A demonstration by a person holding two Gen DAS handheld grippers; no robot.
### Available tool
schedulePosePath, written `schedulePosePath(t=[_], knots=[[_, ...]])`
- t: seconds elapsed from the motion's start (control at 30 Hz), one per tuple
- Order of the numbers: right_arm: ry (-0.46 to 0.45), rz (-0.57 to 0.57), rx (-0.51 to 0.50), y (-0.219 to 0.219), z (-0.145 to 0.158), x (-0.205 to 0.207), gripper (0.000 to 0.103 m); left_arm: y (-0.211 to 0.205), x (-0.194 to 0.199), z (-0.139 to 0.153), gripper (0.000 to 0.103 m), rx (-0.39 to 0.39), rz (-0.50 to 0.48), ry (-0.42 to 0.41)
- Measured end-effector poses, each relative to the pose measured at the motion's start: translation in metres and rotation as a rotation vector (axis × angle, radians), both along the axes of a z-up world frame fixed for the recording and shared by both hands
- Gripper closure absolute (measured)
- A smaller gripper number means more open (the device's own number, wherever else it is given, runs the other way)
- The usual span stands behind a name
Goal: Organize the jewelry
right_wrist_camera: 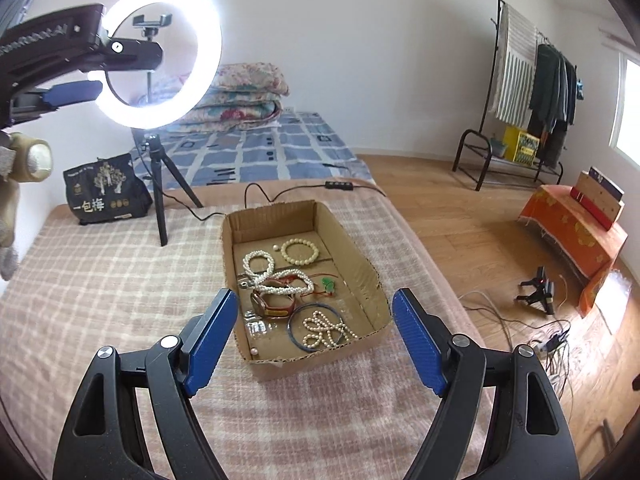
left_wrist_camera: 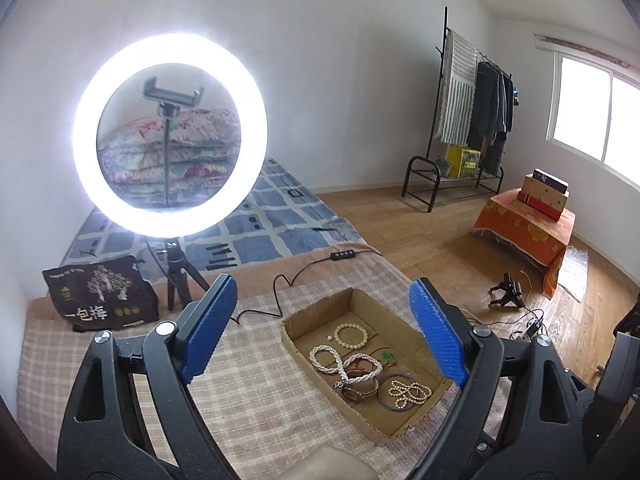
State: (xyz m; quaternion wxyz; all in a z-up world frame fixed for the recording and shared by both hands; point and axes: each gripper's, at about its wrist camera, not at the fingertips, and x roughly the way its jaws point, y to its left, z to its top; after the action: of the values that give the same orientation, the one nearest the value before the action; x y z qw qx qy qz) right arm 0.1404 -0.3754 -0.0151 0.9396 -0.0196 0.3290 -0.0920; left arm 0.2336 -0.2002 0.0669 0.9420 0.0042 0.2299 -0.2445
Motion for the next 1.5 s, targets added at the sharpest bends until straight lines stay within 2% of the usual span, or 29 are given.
schedulePosePath(t=[0.13, 0.47, 0.6, 0.67, 0.8, 0.93, 1.27, 1.5], knots=[[-0.008, -0.010, 0.000, 0.004, 0.009, -0.011, 0.023, 0.014, -0.023, 0.011, 0.008, 0.008, 0.012, -0.028], [-0.048, -0.043, -0.043, 0.004, 0.027, -0.041, 0.023, 0.037, -0.082, 0.013, 0.008, 0.055, -0.005, -0.034], [-0.074, -0.051, -0.037, 0.001, 0.034, -0.050, 0.023, 0.045, -0.106, 0.008, 0.006, 0.072, -0.004, -0.033], [-0.086, -0.048, -0.035, 0.000, 0.036, -0.054, 0.023, 0.049, -0.114, 0.004, 0.000, 0.076, -0.004, -0.031], [-0.097, -0.041, -0.047, 0.002, 0.036, -0.056, 0.023, 0.049, -0.130, -0.006, 0.000, 0.102, 0.000, -0.024], [-0.098, -0.041, -0.023, 0.000, 0.035, -0.057, 0.022, 0.045, -0.138, -0.018, 0.000, 0.151, 0.019, -0.038], [-0.080, -0.045, -0.037, 0.004, 0.021, -0.055, 0.022, 0.043, -0.142, -0.034, 0.000, 0.158, 0.013, -0.020], [-0.070, -0.074, -0.008, -0.002, 0.019, -0.052, 0.022, 0.046, -0.137, -0.040, 0.000, 0.157, 0.007, 0.008]])
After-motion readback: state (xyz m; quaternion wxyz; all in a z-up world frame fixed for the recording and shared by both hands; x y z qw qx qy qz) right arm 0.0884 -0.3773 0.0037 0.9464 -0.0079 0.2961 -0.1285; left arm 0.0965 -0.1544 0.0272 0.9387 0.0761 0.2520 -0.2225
